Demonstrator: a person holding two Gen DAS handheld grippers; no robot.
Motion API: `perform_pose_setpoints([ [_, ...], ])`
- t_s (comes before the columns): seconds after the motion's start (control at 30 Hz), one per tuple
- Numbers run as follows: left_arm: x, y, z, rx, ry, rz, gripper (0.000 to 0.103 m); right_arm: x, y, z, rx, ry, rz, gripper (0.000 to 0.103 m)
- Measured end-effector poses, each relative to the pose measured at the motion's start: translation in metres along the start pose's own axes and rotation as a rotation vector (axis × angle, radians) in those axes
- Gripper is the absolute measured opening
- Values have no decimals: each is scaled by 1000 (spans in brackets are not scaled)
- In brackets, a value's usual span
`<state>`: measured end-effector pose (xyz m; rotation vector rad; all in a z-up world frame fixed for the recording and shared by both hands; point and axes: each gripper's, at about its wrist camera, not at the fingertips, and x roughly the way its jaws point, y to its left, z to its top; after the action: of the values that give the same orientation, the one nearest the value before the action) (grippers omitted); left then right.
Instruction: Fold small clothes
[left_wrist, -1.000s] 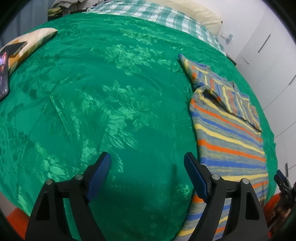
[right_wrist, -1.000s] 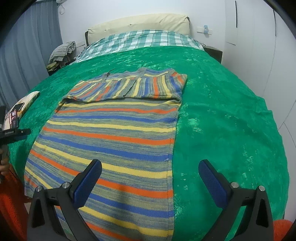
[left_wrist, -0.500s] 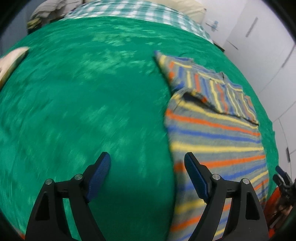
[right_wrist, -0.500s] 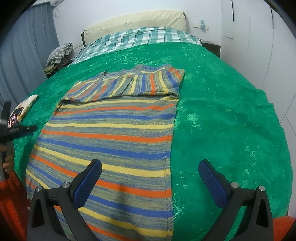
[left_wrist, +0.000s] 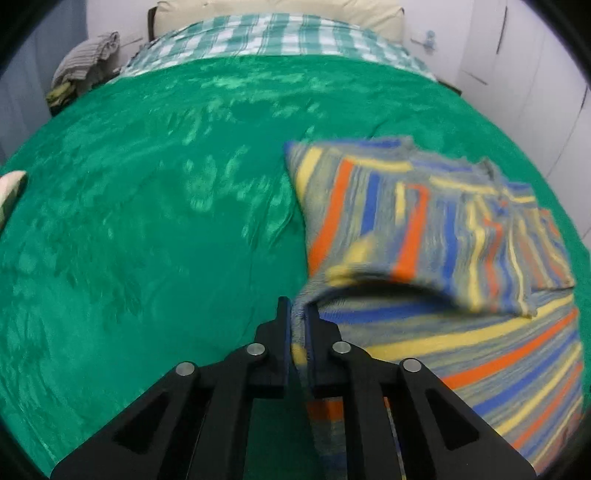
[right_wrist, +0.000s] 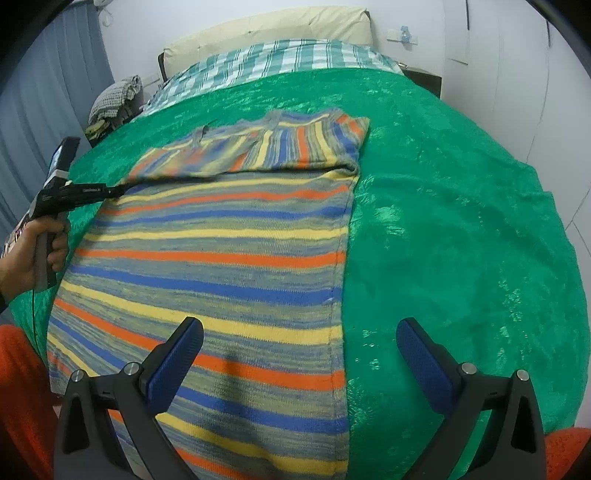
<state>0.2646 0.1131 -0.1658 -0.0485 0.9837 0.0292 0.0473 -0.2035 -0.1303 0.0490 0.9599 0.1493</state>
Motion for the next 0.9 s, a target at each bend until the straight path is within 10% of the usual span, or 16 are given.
perform_pose_setpoints([
  [0.13,-10,-9,-15,85,-12,29,15,2,7,-1,-30,1,5,103],
  [0.27,-36,9,-21,82,-21,-29,80,3,11,-2,-48,7,11,103],
  [0.5,-43,51,29,-148,-24,-232,80,-8,-2,20,82,3,132,103],
  [0.73,42,17,81,-145,162,-190,36,47,11,167,292,72,528,85],
  [0.8,51,16,84,-159,160,-177,34,83,18,199,309,92,503,73],
  [0.9,58,15,89,-197,144,-239,4,140,29,225,325,163,474,62],
])
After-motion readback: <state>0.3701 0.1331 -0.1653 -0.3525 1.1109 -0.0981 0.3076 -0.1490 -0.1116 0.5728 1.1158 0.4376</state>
